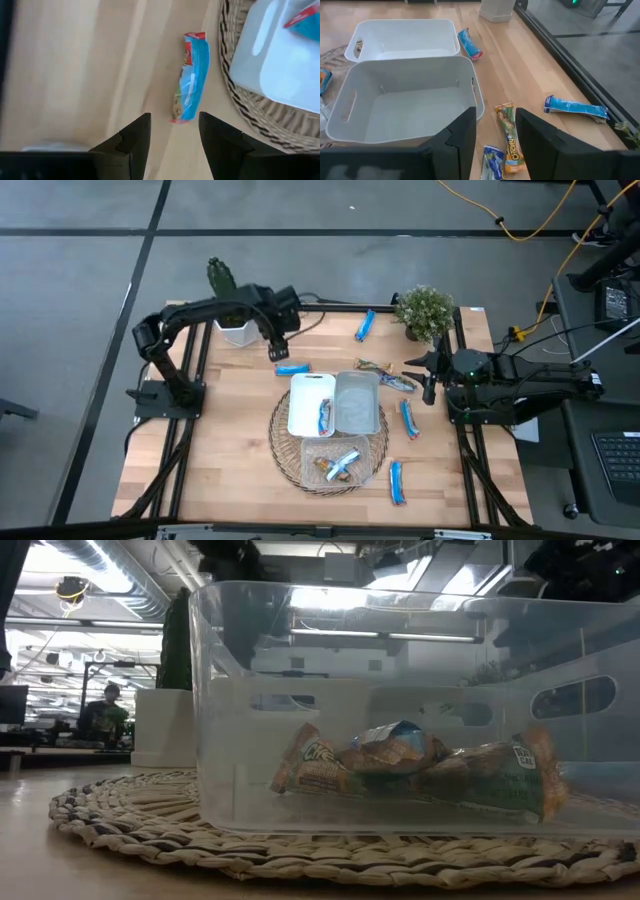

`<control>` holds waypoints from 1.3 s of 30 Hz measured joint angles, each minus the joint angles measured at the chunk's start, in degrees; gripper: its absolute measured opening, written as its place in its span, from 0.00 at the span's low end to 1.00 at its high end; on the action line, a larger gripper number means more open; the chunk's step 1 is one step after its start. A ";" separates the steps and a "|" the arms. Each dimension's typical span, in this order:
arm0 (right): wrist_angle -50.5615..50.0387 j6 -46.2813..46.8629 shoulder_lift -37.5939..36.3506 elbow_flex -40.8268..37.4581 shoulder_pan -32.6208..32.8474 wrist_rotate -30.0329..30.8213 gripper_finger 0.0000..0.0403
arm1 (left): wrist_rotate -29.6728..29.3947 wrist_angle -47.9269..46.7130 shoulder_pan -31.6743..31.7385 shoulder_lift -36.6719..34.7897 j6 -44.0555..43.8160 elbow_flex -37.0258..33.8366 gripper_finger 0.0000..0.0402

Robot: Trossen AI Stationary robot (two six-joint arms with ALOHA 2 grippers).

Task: Pick and place Granola Bars by type
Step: Put the red granola bar into the white bin

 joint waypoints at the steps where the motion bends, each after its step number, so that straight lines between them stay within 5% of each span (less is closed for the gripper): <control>1: 0.02 0.02 0.02 0.00 0.00 0.00 0.35 | 0.39 1.71 -0.48 0.00 -0.47 -1.86 0.39; 10: 0.13 -0.04 0.02 0.00 0.00 0.02 0.35 | 2.28 13.09 -3.61 -0.11 -1.01 -14.01 0.46; 22: 0.15 -0.10 0.02 0.00 0.00 0.02 0.35 | -3.70 25.51 -5.71 0.31 0.79 -21.90 0.59; 35: 0.17 -0.02 0.00 0.00 0.00 0.04 0.35 | -1.00 25.97 -5.71 7.81 -0.02 -21.59 0.57; 39: 0.17 1.33 0.00 0.00 0.00 0.05 0.35 | -3.46 26.23 -5.79 7.87 -2.87 -21.62 0.48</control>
